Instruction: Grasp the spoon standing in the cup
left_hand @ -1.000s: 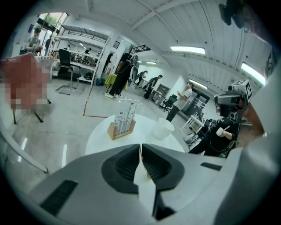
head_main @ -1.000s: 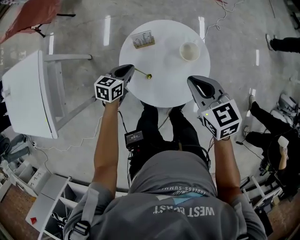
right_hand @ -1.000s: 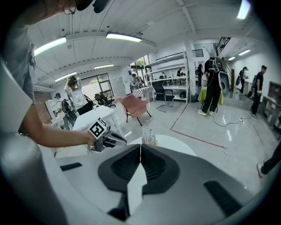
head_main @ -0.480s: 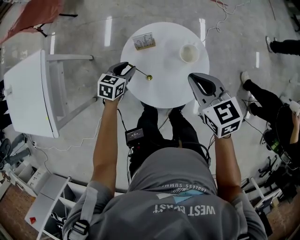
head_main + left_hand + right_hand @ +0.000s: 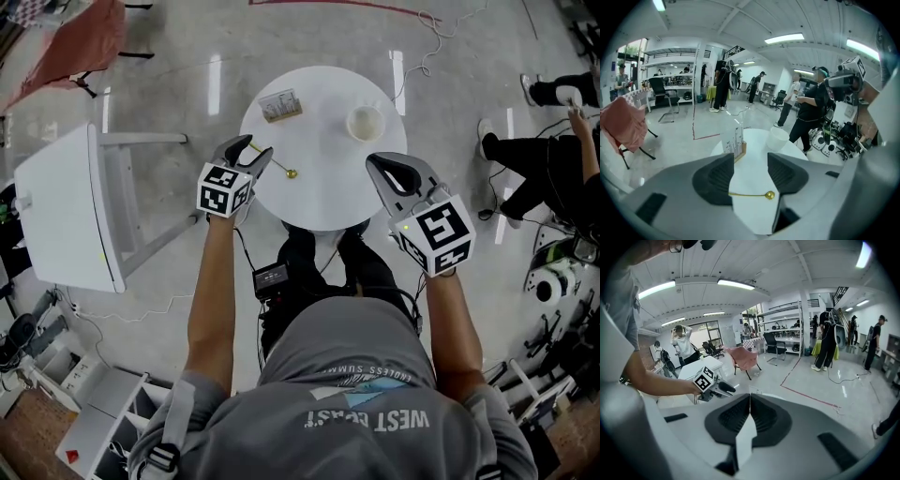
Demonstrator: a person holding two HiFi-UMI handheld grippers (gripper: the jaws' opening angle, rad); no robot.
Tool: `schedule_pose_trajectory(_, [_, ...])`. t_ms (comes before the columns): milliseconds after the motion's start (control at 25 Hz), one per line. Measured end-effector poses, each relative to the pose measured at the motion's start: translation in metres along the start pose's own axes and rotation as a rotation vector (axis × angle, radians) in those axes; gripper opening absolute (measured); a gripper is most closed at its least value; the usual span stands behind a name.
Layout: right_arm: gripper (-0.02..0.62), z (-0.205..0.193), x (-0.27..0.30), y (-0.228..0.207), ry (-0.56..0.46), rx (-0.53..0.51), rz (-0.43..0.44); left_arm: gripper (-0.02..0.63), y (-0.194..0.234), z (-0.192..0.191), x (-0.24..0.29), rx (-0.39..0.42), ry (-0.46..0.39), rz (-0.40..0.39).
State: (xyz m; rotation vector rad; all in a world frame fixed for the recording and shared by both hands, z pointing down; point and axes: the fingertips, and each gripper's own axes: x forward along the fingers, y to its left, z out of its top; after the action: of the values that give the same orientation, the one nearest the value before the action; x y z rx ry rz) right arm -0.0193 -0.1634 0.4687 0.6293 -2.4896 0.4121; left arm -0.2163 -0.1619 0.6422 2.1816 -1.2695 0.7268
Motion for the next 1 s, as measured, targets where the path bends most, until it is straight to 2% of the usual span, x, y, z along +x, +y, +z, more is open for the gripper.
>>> schedule_pose_trajectory(240, [0.003,0.013,-0.007,0.0,-0.033,-0.022,-0.011,0.225,-0.018,0.05,-0.035,0.102,-0.093,-0.007])
schedule_pose_trajectory(480, [0.003,0.039,-0.018,-0.001,-0.091,-0.067,-0.031,0.216,-0.034,0.109,-0.09,0.189,-0.256,-0.001])
schedule_pose_trajectory(640, [0.002,0.06,-0.034,0.01,-0.161,-0.088,-0.016,0.166,-0.05,0.138,-0.139,0.251,-0.385,0.028])
schedule_pose_trajectory(840, [0.002,0.081,-0.054,0.025,-0.254,-0.151,-0.012,0.07,-0.065,0.166,-0.192,0.305,-0.543,0.052])
schedule_pose_trajectory(920, [0.0,0.085,-0.061,0.032,-0.269,-0.177,-0.013,0.044,-0.072,0.174,-0.209,0.31,-0.586,0.051])
schedule_pose_trajectory(1000, [0.0,0.086,-0.068,0.04,-0.281,-0.18,-0.011,0.034,-0.077,0.172,-0.221,0.342,-0.594,0.053])
